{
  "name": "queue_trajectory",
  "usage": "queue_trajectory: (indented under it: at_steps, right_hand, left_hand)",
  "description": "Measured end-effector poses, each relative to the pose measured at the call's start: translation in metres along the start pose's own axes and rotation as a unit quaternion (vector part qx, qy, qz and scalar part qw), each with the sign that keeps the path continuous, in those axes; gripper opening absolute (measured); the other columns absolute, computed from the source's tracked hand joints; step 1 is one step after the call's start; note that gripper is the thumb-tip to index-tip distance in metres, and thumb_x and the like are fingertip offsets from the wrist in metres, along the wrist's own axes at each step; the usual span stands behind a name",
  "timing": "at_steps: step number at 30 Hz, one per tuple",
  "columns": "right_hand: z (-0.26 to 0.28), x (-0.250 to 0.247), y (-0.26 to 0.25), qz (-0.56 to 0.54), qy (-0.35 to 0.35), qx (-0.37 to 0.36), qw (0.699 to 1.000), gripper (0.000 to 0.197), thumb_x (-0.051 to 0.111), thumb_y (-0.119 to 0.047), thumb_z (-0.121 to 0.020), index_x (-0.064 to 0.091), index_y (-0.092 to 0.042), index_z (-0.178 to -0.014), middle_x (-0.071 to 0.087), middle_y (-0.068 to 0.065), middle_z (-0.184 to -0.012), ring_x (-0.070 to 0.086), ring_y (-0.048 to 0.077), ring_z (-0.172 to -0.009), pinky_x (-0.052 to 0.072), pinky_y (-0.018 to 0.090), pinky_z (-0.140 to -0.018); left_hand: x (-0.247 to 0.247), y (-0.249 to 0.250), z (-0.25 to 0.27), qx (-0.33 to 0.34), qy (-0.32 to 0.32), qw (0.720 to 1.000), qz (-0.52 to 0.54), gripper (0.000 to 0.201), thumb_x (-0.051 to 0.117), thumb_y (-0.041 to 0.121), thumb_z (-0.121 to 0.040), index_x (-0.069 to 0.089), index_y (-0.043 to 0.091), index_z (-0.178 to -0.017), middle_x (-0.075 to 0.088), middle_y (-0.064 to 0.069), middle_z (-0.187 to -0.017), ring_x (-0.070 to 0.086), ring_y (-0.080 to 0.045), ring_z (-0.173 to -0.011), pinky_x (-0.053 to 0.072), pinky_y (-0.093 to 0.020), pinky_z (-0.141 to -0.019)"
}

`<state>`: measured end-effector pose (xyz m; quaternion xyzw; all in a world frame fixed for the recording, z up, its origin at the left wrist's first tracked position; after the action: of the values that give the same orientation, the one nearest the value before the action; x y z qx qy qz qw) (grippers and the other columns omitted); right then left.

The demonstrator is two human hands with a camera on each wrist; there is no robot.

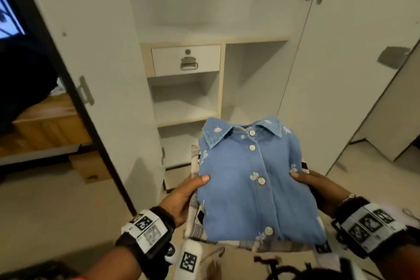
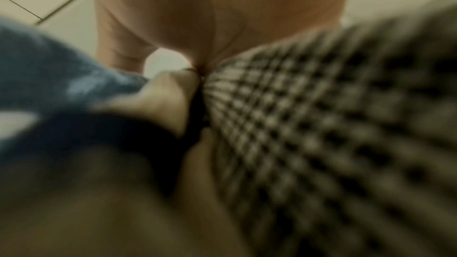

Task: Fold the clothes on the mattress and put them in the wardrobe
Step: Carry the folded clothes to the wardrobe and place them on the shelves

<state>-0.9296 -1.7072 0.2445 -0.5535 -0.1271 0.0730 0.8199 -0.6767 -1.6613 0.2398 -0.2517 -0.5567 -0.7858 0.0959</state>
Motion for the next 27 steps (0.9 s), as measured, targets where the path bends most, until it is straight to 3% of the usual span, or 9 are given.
queue_trajectory:
  at_steps: [6,9,11,14,17,19,21,23,27]
  right_hand:
    - [-0.127,-0.023,-0.123,0.034,-0.036,-0.028,0.998,0.092,0.094,-0.035,-0.023,0.066,-0.003,-0.105,0.069,0.02,-0.104,0.067,0.036,-0.09,0.058,0.037,-0.064]
    - [-0.18,-0.029,-0.189,0.043,-0.046,-0.054,0.997,0.091,0.095,-0.033,-0.014,0.07,-0.005,-0.097,0.07,0.02,-0.1,0.068,0.036,-0.086,0.058,0.036,-0.06]
    - [-0.21,-0.036,-0.232,0.064,-0.037,-0.07,0.995,0.099,0.094,-0.037,-0.011,0.067,-0.003,-0.1,0.07,0.02,-0.1,0.069,0.034,-0.083,0.057,0.034,-0.059]
    - [-0.248,-0.047,-0.293,0.107,-0.028,-0.092,0.99,0.104,0.093,-0.041,-0.011,0.063,-0.004,-0.105,0.071,0.016,-0.098,0.07,0.03,-0.081,0.056,0.031,-0.057]
    - [-0.289,-0.063,-0.349,0.12,-0.013,-0.102,0.988,0.105,0.093,-0.036,-0.007,0.063,-0.005,-0.103,0.072,0.014,-0.092,0.071,0.025,-0.075,0.056,0.029,-0.054]
    - [-0.315,-0.073,-0.378,0.138,-0.004,-0.09,0.986,0.095,0.094,-0.03,-0.018,0.062,-0.004,-0.103,0.072,0.014,-0.09,0.07,0.025,-0.074,0.055,0.031,-0.054]
    - [-0.346,-0.087,-0.406,0.163,0.01,-0.076,0.984,0.06,0.085,-0.02,-0.054,0.06,-0.001,-0.105,0.072,0.013,-0.083,0.069,0.026,-0.072,0.052,0.032,-0.06]
    - [-0.376,-0.103,-0.431,0.176,0.039,-0.074,0.981,0.028,0.062,-0.015,-0.082,0.057,0.0,-0.105,0.071,0.012,-0.076,0.067,0.023,-0.068,0.05,0.03,-0.059]
    - [-0.445,-0.138,-0.474,0.187,0.054,-0.073,0.978,0.016,0.048,-0.014,-0.093,0.059,-0.002,-0.094,0.071,0.01,-0.069,0.068,0.02,-0.06,0.051,0.023,-0.047]
  left_hand:
    - [-0.007,0.103,-0.132,0.051,0.003,0.999,-0.019,0.088,0.089,0.031,-0.04,0.059,0.003,-0.117,0.069,-0.015,-0.107,0.069,-0.026,-0.093,0.055,-0.029,-0.068]
    - [-0.001,0.165,-0.19,0.078,-0.007,0.997,-0.023,0.067,0.085,0.022,-0.046,0.067,0.004,-0.108,0.07,-0.017,-0.105,0.069,-0.027,-0.089,0.056,-0.029,-0.064]
    - [0.007,0.206,-0.224,0.103,-0.008,0.994,-0.027,0.047,0.076,0.016,-0.06,0.065,0.008,-0.106,0.072,-0.011,-0.1,0.07,-0.023,-0.085,0.055,-0.026,-0.06]
    - [0.023,0.262,-0.271,0.132,-0.008,0.989,-0.063,0.036,0.069,0.016,-0.071,0.064,0.013,-0.107,0.071,-0.006,-0.105,0.069,-0.019,-0.091,0.055,-0.028,-0.071]
    - [0.034,0.305,-0.321,0.144,-0.012,0.988,-0.063,0.041,0.064,0.024,-0.073,0.064,0.012,-0.112,0.07,-0.008,-0.108,0.068,-0.021,-0.093,0.049,-0.035,-0.081]
    - [0.042,0.327,-0.353,0.147,-0.024,0.986,-0.068,0.043,0.058,0.027,-0.076,0.062,0.012,-0.116,0.071,-0.007,-0.103,0.068,-0.022,-0.089,0.051,-0.034,-0.077]
    - [0.048,0.347,-0.387,0.149,-0.036,0.985,-0.074,0.034,0.054,0.027,-0.084,0.064,0.014,-0.114,0.072,-0.006,-0.097,0.069,-0.021,-0.084,0.054,-0.032,-0.071]
    - [0.051,0.367,-0.42,0.151,-0.035,0.984,-0.087,0.028,0.05,0.026,-0.091,0.064,0.015,-0.112,0.073,-0.005,-0.095,0.07,-0.019,-0.082,0.055,-0.03,-0.07]
    - [0.054,0.398,-0.494,0.132,-0.012,0.983,-0.131,0.022,0.047,0.023,-0.093,0.064,0.012,-0.104,0.072,-0.006,-0.087,0.069,-0.018,-0.074,0.057,-0.027,-0.064]
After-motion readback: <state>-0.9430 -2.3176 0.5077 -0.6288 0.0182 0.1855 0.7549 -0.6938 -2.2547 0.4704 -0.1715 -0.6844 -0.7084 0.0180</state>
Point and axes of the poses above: each hand's wrist, its own z-axis away from the middle knuckle, its own x-axis out of the palm, y = z × x, the point moved 7 cm from there along -z, towards the middle knuckle
